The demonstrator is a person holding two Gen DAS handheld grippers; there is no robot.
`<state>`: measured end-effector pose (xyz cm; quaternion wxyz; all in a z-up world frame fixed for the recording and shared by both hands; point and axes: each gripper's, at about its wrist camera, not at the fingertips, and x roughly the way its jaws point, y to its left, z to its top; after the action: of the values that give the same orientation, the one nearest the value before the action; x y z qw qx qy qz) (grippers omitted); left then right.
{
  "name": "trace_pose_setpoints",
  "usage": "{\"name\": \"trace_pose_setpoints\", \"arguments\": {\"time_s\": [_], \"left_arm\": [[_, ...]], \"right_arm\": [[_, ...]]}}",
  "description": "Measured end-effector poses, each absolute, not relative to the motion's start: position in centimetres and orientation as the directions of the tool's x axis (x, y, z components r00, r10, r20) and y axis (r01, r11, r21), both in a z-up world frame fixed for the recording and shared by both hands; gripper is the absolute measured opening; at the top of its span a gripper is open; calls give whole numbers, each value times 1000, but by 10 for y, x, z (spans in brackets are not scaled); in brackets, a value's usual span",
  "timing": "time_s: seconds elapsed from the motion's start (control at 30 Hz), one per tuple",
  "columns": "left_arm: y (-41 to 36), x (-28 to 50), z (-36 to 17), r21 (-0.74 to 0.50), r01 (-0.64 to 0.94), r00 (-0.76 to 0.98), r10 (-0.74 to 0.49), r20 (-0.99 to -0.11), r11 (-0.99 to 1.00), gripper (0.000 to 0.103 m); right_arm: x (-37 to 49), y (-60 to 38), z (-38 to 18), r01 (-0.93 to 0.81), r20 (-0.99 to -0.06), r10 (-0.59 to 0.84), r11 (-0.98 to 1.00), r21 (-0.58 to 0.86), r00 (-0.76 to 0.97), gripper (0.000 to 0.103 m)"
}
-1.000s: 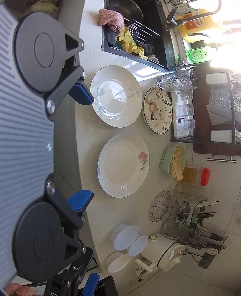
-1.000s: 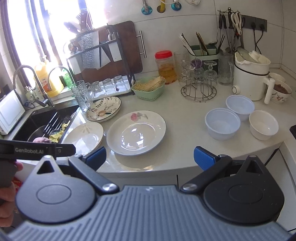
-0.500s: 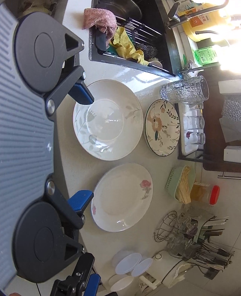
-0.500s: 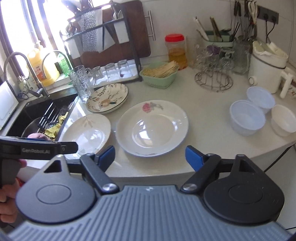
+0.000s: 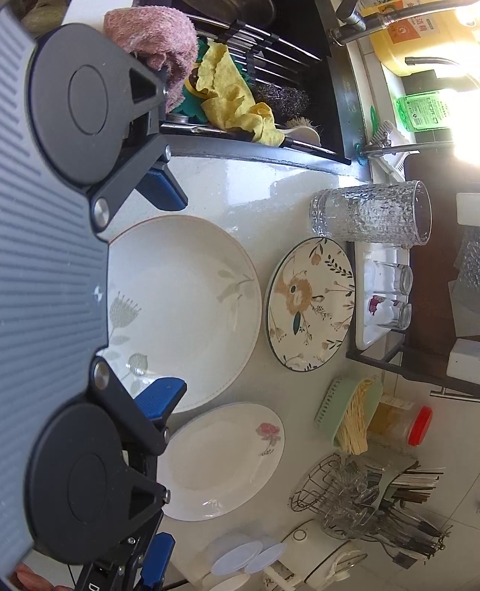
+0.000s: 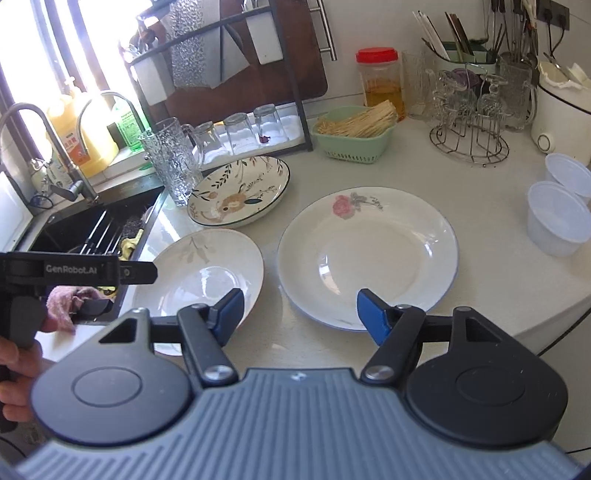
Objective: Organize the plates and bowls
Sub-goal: 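Close both grippers on the rim of the orange-rimmed plate, then lift the orange-rimmed plate with both grippers over the pink-rose plate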
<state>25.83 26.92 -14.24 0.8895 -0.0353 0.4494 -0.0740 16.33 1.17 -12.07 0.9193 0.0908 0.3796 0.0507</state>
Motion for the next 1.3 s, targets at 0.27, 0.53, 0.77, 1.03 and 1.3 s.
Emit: {"name": "trace_pose_setpoints", "arguments": {"time_s": [0.27,0.53,0.77,1.03,1.3], "left_arm": [[295,282,-163,-155,178,568,-230,-790,972,87],[311,302,-185,-199,227,542,-293,-787,953,72],[324,324,-196,-240,240,505,-332,-796,941,43],[333,339,-209,-262,240,486,-349,-801,935,32],[335,346,-212,-266,261,461,-362,-810,928,28]], "right_arm": [[173,37,-146,48,-681,165,958,283,713,69],[186,54,-166,111,-691,130,950,292,711,47],[195,58,-178,175,-702,120,926,334,702,36],[211,69,-185,201,-719,96,927,316,688,22],[221,67,-187,239,-747,110,908,344,655,17]]}}
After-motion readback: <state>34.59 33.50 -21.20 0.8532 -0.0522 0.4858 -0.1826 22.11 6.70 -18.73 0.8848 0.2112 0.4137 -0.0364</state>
